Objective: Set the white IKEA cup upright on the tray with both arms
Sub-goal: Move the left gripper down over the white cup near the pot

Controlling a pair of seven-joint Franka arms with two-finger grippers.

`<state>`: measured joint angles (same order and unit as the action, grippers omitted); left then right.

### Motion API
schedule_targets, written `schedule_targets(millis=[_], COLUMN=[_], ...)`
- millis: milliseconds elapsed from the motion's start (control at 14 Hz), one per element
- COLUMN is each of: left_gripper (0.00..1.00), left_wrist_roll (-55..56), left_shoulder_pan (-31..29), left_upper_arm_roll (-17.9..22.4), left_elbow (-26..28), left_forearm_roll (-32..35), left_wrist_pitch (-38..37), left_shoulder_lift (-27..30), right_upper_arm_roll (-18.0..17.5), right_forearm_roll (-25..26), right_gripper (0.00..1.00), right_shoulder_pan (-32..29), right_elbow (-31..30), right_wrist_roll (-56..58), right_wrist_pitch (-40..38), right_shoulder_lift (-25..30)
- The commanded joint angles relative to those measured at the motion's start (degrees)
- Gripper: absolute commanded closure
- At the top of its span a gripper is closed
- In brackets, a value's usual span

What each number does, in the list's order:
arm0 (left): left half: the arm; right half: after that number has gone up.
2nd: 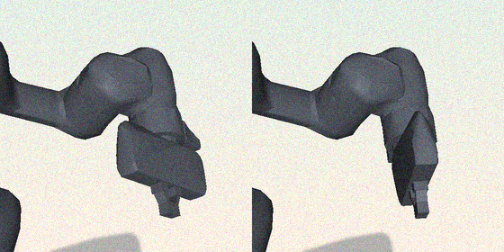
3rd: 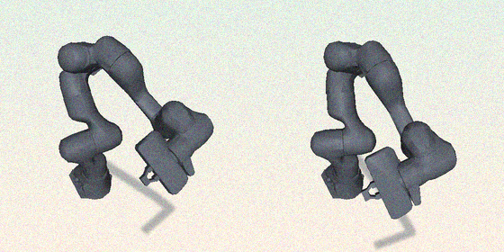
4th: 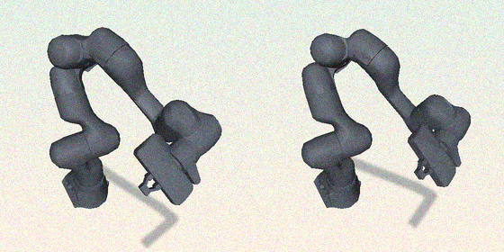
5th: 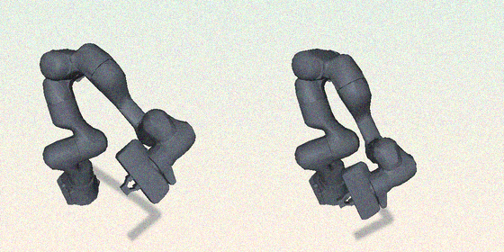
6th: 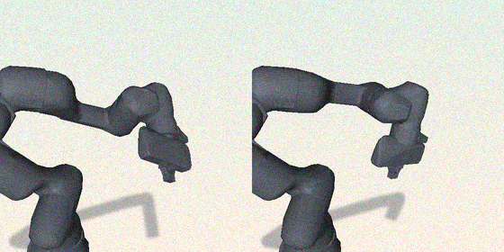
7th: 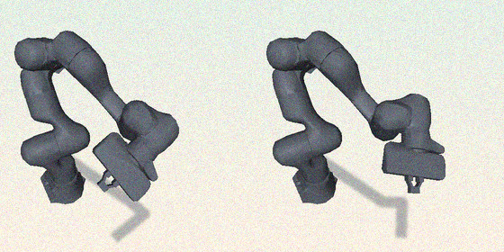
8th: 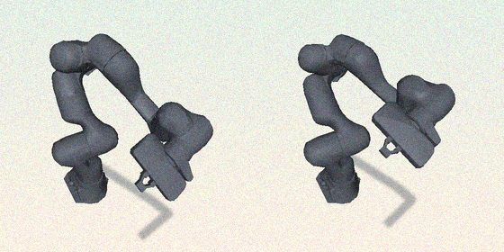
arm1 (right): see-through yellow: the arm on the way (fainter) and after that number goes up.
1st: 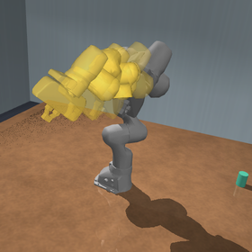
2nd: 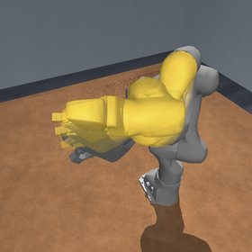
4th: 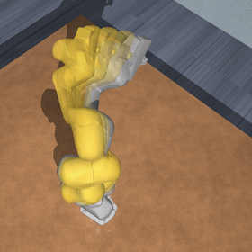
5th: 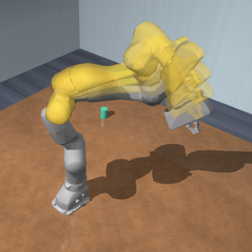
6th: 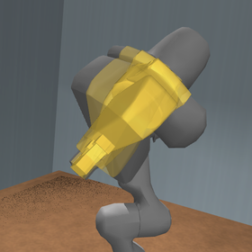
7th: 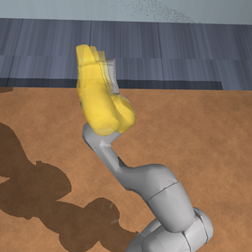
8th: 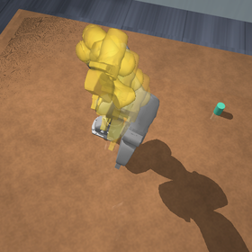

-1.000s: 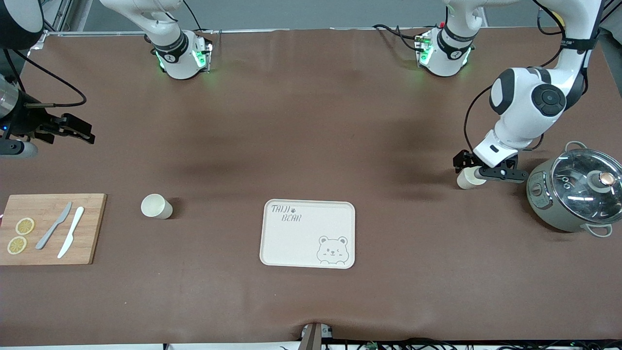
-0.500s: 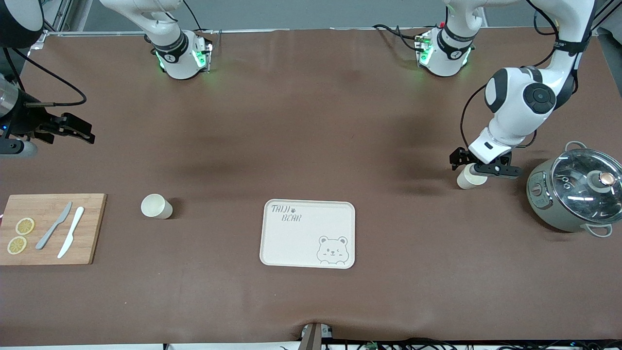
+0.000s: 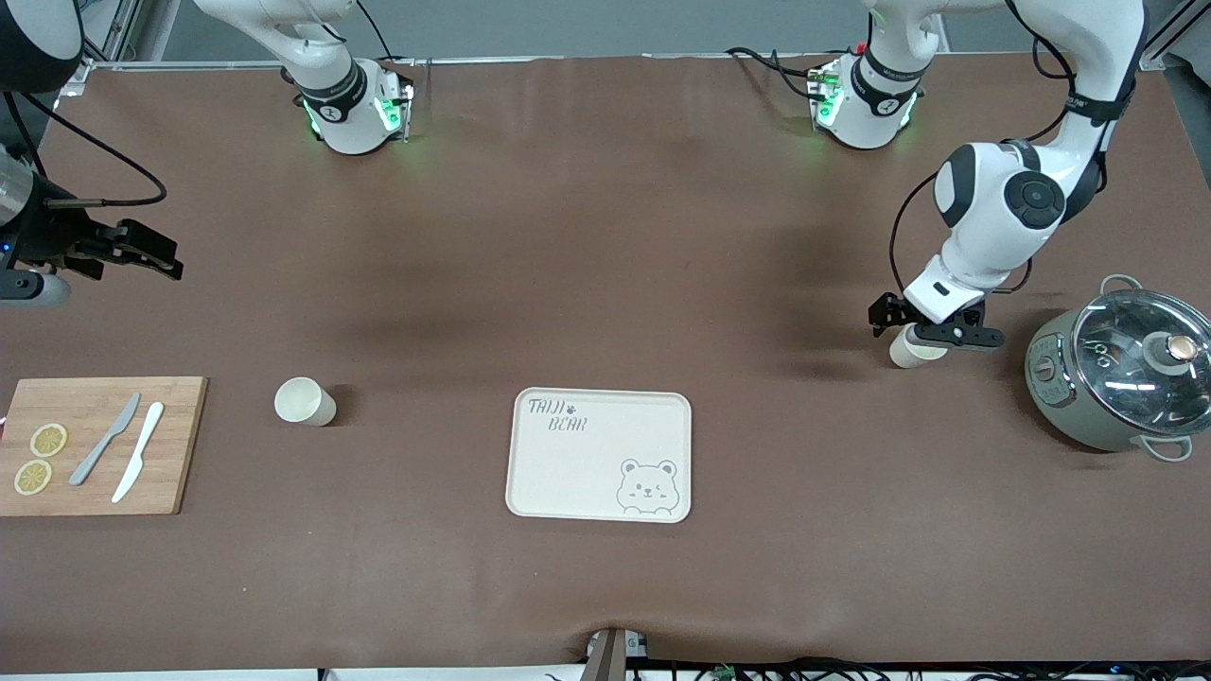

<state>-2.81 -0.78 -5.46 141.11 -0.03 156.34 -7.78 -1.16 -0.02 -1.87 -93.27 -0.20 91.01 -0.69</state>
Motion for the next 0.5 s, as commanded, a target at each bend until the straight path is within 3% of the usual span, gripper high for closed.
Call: schedule_targets(millis=[0,429], left_gripper=[0.0,0.0], left_wrist_roll=[-0.9,-0.9], left_shoulder_pan=[-0.3,-0.2], left_upper_arm_roll=[-0.2,-0.2], left_elbow=[0.8,0.6], left_forearm_roll=[-0.9,-0.9], left_wrist_pitch=[3.0,4.1], left_shoulder_lift=[-1.2,-3.6], right_upper_arm_roll=[-0.1,0.0], right_forearm_roll=[0.9,0.9], right_gripper=[0.0,0.0], right_shoulder_pan=[-0.2,-0.2], right_elbow=[1.6,1.6], right_wrist_roll=[-0.2,-0.2], right_wrist_pitch=[-0.8,-0.7], right_shoulder_lift=[-0.4,-0.4])
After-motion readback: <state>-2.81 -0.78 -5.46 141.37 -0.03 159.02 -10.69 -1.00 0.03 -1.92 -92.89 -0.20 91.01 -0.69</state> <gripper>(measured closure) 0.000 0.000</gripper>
